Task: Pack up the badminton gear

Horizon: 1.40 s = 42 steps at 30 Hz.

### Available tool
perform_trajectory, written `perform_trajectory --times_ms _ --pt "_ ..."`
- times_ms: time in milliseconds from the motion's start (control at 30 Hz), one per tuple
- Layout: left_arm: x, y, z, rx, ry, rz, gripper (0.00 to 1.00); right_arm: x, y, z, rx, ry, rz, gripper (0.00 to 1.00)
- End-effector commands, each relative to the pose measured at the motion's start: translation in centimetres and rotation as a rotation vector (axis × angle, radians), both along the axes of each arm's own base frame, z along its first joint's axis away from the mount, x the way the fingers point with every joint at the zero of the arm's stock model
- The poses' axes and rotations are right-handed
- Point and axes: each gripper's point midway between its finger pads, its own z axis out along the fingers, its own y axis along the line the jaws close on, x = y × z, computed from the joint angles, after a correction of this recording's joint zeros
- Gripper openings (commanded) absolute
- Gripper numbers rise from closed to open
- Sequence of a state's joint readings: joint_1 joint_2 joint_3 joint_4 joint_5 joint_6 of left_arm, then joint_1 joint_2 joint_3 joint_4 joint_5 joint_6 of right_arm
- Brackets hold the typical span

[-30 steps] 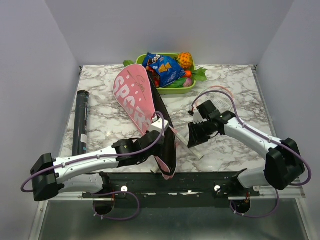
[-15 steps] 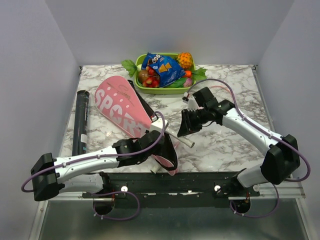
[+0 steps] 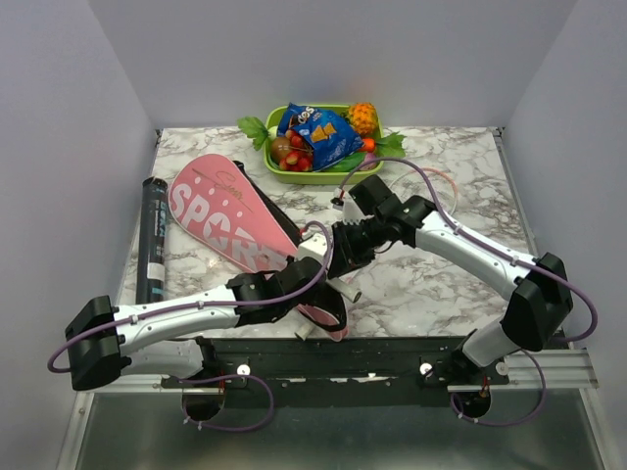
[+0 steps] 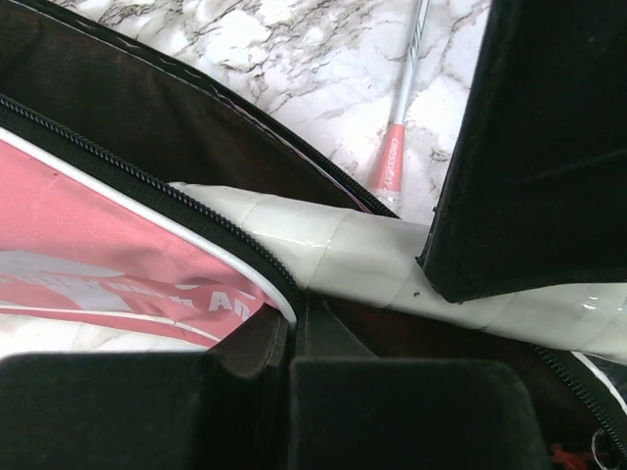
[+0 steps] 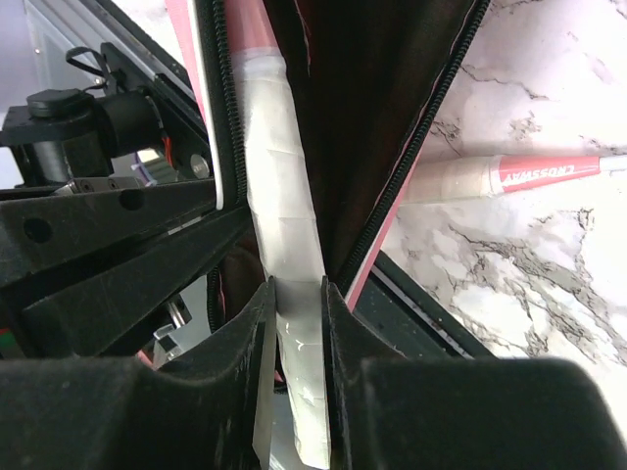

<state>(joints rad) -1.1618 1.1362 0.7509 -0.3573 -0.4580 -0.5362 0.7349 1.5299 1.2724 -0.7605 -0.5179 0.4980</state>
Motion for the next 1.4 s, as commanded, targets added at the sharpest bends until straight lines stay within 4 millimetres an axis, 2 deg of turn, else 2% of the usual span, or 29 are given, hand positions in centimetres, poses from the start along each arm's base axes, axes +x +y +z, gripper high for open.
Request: perform_trajectory --times_ms 0,100,400,633,867,1000,1200,1333,1367 --pt "-0.8 -4.1 3.1 -0.116 -0.027 -0.119 0.00 1.2 1.3 0.4 0.030 -0.050 -0.014 0.09" --pt "-0.8 -4.5 3.0 -0.106 -0.020 -0.133 0.00 0.7 1.6 0.4 0.055 -0.038 0.017 0.09" --pt "-0.9 -5.1 3.4 -0.132 -0.012 -0.138 0.00 -1.8 4.5 -0.3 0.106 0.029 0.152 0.09" --pt "-0.7 -4.6 3.1 -0.123 -0.008 -0.093 0.00 -3.1 5.7 1.0 0.153 0.061 0.214 0.09" --pt "-1.0 -4.4 2.6 -0.133 0.000 -0.069 0.00 -3.5 7.2 -0.8 0.154 0.143 0.204 0.09" --pt "-0.6 -2.6 2.1 -0.080 -0.021 -0.014 0.00 -2.9 8.7 -2.0 0.184 0.178 0.174 0.09" --pt "-1.3 -1.0 3.0 -0.106 -0.041 -0.034 0.00 -3.3 10.3 -1.9 0.326 0.201 0.210 0.09" --pt "-2.0 -0.6 4.0 -0.116 -0.050 -0.088 0.00 -3.4 11.2 -3.2 0.352 0.229 0.243 0.10" --pt "-2.3 -0.6 4.6 -0.136 -0.051 -0.102 0.00 -3.3 11.4 -4.1 0.342 0.239 0.246 0.10"
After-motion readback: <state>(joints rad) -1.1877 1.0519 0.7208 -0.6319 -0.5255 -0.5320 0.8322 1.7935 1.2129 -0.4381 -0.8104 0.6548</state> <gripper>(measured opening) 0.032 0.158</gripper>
